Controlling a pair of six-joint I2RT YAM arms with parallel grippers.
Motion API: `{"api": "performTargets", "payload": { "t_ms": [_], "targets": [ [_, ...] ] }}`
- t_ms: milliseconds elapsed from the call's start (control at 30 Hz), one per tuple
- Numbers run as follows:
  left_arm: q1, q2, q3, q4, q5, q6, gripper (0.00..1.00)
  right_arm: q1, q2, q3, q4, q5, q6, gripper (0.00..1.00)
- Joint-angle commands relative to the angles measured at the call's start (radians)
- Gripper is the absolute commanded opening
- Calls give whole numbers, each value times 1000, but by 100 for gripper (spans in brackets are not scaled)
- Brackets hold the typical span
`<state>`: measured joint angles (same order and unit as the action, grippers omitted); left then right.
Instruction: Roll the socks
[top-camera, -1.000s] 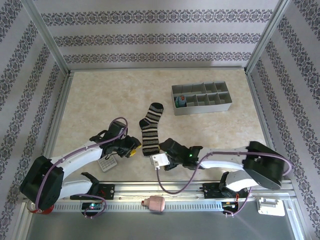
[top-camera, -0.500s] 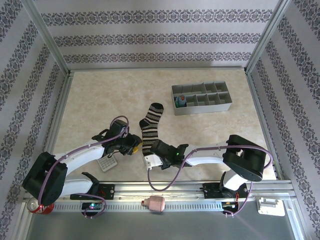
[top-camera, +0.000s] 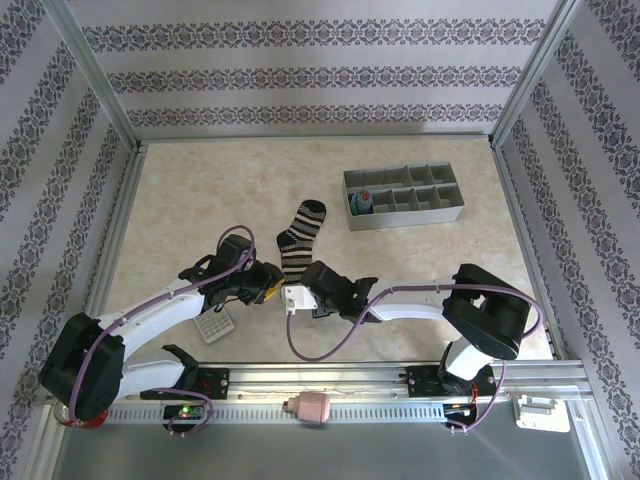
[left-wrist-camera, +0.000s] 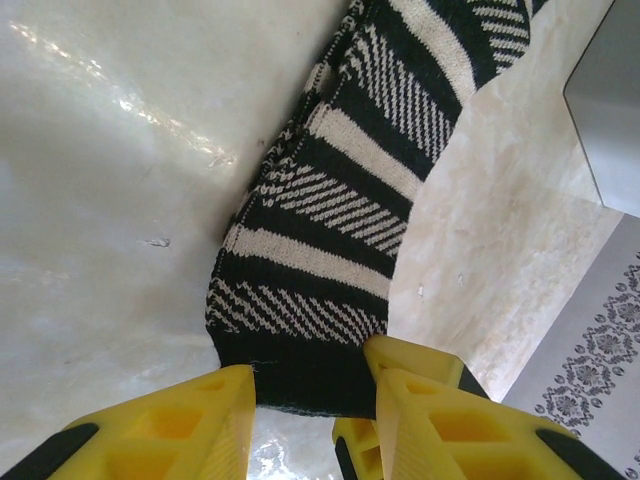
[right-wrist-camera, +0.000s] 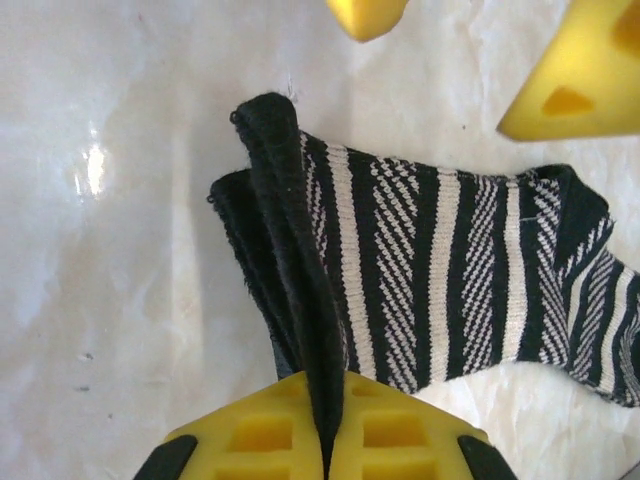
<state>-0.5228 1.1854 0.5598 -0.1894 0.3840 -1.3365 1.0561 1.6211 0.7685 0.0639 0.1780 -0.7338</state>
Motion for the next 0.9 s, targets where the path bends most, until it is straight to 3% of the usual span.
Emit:
{"api": "performTargets", "payload": {
  "t_ms": [0, 400, 867],
  "targets": [
    [-5, -27, 27, -57, -25, 29, 37, 2, 13, 23, -11, -33, 47, 0],
    [42, -91, 12, -126, -33, 46, 37, -43, -47, 72, -153, -216, 242, 0],
    [52, -99, 13, -127, -18, 49, 36, -133, 85, 250, -358, -445, 368, 0]
  ]
}}
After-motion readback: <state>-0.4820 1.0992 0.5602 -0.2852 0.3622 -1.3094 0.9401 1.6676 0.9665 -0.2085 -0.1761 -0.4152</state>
